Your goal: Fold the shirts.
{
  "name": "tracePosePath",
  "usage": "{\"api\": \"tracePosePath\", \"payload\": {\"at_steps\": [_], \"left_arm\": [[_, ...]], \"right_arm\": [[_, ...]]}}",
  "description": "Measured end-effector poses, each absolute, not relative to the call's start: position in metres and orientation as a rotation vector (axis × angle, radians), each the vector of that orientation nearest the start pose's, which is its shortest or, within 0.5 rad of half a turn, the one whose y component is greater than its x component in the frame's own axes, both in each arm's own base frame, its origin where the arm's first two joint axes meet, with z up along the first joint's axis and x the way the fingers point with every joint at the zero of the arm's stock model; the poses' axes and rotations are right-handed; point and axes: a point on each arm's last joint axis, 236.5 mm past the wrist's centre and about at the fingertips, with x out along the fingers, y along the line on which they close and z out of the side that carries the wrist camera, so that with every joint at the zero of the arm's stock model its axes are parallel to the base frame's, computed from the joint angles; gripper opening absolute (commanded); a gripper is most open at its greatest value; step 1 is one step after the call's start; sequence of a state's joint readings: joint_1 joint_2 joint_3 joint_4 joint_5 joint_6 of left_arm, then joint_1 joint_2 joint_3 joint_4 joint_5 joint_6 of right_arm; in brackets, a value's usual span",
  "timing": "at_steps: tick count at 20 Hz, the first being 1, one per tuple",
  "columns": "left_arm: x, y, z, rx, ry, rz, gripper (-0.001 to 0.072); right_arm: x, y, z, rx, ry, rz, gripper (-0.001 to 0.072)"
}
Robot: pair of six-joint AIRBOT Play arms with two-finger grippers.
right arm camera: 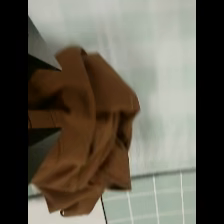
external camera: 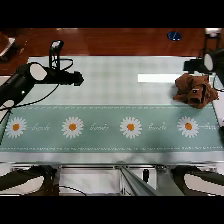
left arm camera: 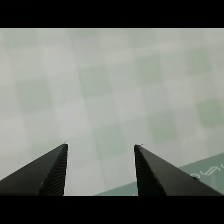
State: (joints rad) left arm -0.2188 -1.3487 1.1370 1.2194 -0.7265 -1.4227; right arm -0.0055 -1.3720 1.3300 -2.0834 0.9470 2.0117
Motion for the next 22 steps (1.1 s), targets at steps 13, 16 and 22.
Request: {"api": "tracePosePath", "payload": {"at_steps": [13, 16, 22], "left_arm": [[0.461, -0.154, 0.015, -0.123, 0.908, -0.343, 0.0508], [0.460, -0.155, 0.009, -0.121, 0.926, -0.344, 0.0508], [0.448, -0.142, -0.003, -0.098, 1.004, -0.349, 0.0507]], "right_arm": [[0.449, -0.192, -0.062, 0.509, 1.094, -0.466, 0.0412], [0.445, -0.174, -0.086, 0.501, 1.180, -0.406, 0.0394], [0.443, -0.121, -0.091, 0.447, 1.299, -0.218, 0.0024]]}}
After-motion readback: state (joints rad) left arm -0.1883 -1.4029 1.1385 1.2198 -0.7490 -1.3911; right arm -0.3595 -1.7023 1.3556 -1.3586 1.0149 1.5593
